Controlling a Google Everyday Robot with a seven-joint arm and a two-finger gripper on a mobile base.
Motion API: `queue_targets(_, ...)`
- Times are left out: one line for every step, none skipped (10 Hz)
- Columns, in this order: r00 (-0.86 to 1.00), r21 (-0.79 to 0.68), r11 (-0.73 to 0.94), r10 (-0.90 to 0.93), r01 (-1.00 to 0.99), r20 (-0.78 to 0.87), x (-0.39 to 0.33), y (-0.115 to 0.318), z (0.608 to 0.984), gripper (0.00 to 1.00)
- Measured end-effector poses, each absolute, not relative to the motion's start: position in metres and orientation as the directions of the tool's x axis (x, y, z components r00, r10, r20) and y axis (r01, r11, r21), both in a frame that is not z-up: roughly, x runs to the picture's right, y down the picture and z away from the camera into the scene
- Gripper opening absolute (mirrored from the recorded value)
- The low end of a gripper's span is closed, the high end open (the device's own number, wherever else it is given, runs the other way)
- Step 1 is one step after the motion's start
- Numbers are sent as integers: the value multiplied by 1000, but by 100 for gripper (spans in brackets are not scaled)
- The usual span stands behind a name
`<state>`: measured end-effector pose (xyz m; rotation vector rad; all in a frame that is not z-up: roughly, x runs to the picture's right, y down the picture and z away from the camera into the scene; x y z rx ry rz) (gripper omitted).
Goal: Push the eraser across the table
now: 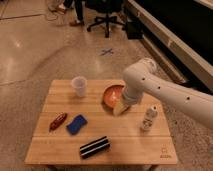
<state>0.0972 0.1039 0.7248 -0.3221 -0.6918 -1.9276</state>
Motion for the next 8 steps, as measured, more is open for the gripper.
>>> queue_targets(-454,338,-315,-726,887,517,90,116,732,66)
queue_targets(-459,348,-311,-715,884,527,85,125,737,58)
queue_targets(-466,361,-307,-698,881,543,79,142,748,45)
queue_targets(-468,369,-301,-686,879,557,77,154,756,35)
queue_targets(-470,374,-298,-677,878,566,75,164,763,25)
queue_targets(-476,382,-297,-667,875,573,72,173,770,15)
queue_targets(-484,390,-300,-660,871,574,68,179,776,6)
queue_targets(-496,399,-306,-651,864,575,63,186,781,1)
